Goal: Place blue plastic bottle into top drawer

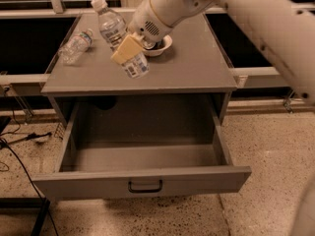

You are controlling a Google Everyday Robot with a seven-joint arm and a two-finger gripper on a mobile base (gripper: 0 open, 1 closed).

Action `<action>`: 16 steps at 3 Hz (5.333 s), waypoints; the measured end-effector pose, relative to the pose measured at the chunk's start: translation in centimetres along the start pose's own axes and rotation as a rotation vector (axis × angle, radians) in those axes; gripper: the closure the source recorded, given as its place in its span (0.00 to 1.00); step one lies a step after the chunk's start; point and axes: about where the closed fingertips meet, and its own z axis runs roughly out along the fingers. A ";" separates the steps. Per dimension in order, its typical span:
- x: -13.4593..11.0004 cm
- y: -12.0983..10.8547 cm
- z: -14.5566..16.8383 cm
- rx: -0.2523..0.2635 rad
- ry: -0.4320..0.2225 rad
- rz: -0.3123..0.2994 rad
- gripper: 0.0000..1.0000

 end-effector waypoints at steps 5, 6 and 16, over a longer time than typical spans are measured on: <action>7.7 8.2 -1.4 0.139 -0.138 0.097 1.00; 7.9 8.0 -1.1 0.141 -0.140 0.091 1.00; 22.0 8.6 10.4 0.099 -0.353 0.217 1.00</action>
Offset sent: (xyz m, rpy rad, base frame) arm -0.1066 -0.0613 -0.0374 -0.0092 0.0982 -0.2241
